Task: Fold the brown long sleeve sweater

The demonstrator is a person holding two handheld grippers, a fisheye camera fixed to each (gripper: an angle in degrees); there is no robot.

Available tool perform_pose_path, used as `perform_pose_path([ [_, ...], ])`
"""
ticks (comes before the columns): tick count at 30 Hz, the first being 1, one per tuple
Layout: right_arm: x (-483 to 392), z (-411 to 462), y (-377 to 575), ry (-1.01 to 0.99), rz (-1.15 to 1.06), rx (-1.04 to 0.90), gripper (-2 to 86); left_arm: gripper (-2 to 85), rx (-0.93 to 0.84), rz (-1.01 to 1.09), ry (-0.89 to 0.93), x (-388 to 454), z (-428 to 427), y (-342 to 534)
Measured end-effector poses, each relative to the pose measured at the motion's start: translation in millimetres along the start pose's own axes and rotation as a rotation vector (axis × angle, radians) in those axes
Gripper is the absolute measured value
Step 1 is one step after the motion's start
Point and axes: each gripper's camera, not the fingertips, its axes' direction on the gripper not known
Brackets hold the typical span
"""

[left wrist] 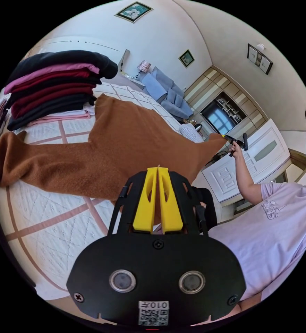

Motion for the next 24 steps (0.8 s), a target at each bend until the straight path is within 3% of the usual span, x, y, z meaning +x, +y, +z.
perform_pose_path([
  [3, 8, 14, 5, -0.028, 0.011, -0.071, 4.1, 0.0, -0.030, 0.012, 0.025, 1, 8, -2],
  [6, -21, -9, 5, -0.079, -0.081, 0.032, 4.1, 0.2, -0.062, 0.085, 0.105, 13, 16, -4],
  [10, -124, -58, 24, -0.133, -0.325, 0.207, 4.2, 1.7, -0.087, 0.135, 0.077, 25, 18, 3],
  [13, -220, -70, 67, -0.338, -0.533, 0.265, 4.8, 5.4, -0.023, 0.132, 0.150, 18, 11, -1],
  [15, -279, -54, 100, -0.535, -0.710, 0.191, 5.5, 8.8, 0.026, 0.143, 0.147, 16, 8, -9],
  [17, -343, -9, 147, -0.645, -0.953, -0.043, 6.7, 11.3, 0.026, 0.162, 0.112, 15, 11, -21],
  [20, -342, 29, 181, -0.724, -0.938, -0.197, 8.5, 14.4, 0.011, 0.138, 0.154, 1, 23, -36],
  [24, -263, 35, 181, -0.719, -0.724, -0.177, 9.3, 16.5, -0.036, 0.009, 0.224, -34, 43, -30],
])
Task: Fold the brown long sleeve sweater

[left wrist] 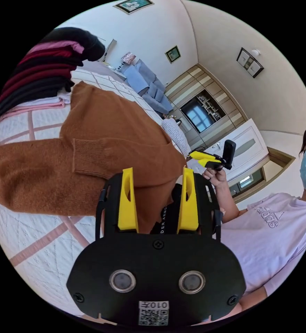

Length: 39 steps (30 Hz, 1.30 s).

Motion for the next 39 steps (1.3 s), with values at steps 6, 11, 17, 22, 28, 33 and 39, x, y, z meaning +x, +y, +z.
perform_pose_path([
  [6, 87, -62, 105, 0.193, 0.470, 0.135, 11.0, 16.8, 0.131, -0.143, -0.039, -14, -13, 10],
  [11, 109, -38, 116, 0.207, 0.502, 0.129, 11.6, 16.5, 0.112, -0.154, -0.110, -11, -11, -2],
  [17, 125, 8, 103, 0.235, 0.403, -0.054, 11.5, 16.0, 0.174, -0.195, -0.178, -5, -19, -9],
  [22, 136, 8, 130, 0.201, 0.464, -0.001, 11.2, 16.2, 0.190, -0.141, -0.495, 16, -66, -26],
  [28, 136, 5, 157, 0.223, 0.514, 0.036, 11.0, 15.2, 0.092, -0.160, -0.407, -6, -37, -46],
  [33, 133, 10, 169, 0.233, 0.511, 0.022, 11.3, 12.0, -0.056, -0.224, -0.433, -25, 12, -53],
  [39, 133, 21, 182, 0.217, 0.534, 0.031, 11.4, 3.5, -0.068, -0.094, -0.583, 9, 10, -59],
])
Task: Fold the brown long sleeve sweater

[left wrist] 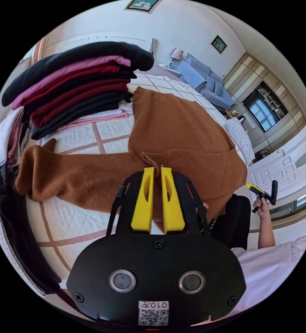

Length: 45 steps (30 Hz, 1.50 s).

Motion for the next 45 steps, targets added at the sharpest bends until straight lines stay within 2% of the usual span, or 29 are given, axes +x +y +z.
perform_pose_path([
  [5, -11, 15, -10, 0.099, -0.083, -0.029, 13.1, 0.9, 0.029, 0.095, 0.015, 13, -20, -10],
  [10, -22, 21, -33, 0.168, -0.186, -0.090, 13.6, 0.2, 0.186, 0.102, 0.297, 13, -53, -21],
  [13, -33, 36, -43, 0.246, -0.268, -0.148, 13.1, 0.1, 0.260, 0.163, 0.398, 29, -79, -32],
  [18, -31, 47, -52, 0.222, -0.238, -0.143, 7.5, 0.0, 0.374, 0.249, 0.525, 53, -114, -45],
  [21, -23, 40, -56, 0.163, -0.213, -0.143, 3.9, 0.0, 0.399, 0.251, 0.511, 52, -120, -46],
  [27, 21, 18, -56, 0.133, 0.032, -0.105, 3.5, 0.0, 0.359, 0.110, 0.511, 12, -86, -21],
  [31, 54, 38, -50, -0.060, 0.207, -0.167, 3.7, 0.1, 0.263, -0.047, 0.544, -30, -32, 18],
  [33, 54, 38, -52, -0.080, 0.192, -0.188, 3.7, 0.1, 0.228, -0.114, 0.536, -49, -14, 35],
  [37, 36, 17, -58, 0.174, 0.076, -0.279, 6.4, 0.1, 0.189, -0.180, 0.554, -75, 9, 61],
  [41, -6, -18, -88, 0.109, -0.050, -0.109, 9.2, 0.1, 0.157, -0.143, 0.572, -74, 22, 66],
  [45, -37, 9, -123, 0.149, -0.129, -0.138, 10.0, 0.1, 0.171, -0.135, 0.611, -72, 32, 62],
])
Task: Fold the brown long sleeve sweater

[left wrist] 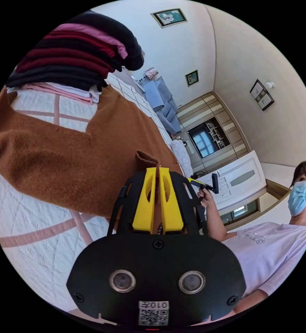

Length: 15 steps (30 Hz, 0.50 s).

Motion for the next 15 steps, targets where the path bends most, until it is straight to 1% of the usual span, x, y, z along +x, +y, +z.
perform_pose_path([
  [2, -10, 21, -17, -0.022, -0.023, -0.109, 6.5, 0.1, -0.006, 0.016, 0.001, 2, 2, -2],
  [3, -12, 21, -17, -0.001, -0.022, -0.112, 5.7, 0.1, -0.016, 0.029, -0.012, 4, 1, -3],
  [4, -16, 15, -15, 0.023, -0.024, -0.093, 4.7, 0.1, -0.021, 0.034, -0.026, 4, -1, -3],
  [6, -13, 4, -7, 0.010, 0.011, -0.058, 4.4, 0.1, -0.012, 0.029, -0.030, 4, -7, -1],
  [9, 3, 2, 4, -0.058, 0.076, -0.068, 4.5, 0.2, -0.044, 0.009, -0.064, -2, -6, 4],
  [11, -1, 7, 7, -0.072, 0.048, -0.069, 4.9, 0.2, -0.076, 0.004, -0.097, -7, 2, 6],
  [13, -11, 5, 10, -0.049, 0.021, -0.052, 5.3, 0.4, -0.117, -0.012, -0.189, -16, 11, 11],
  [15, -18, 1, 14, -0.017, 0.025, -0.048, 6.3, 0.7, -0.103, -0.009, -0.177, -14, 13, 16],
])
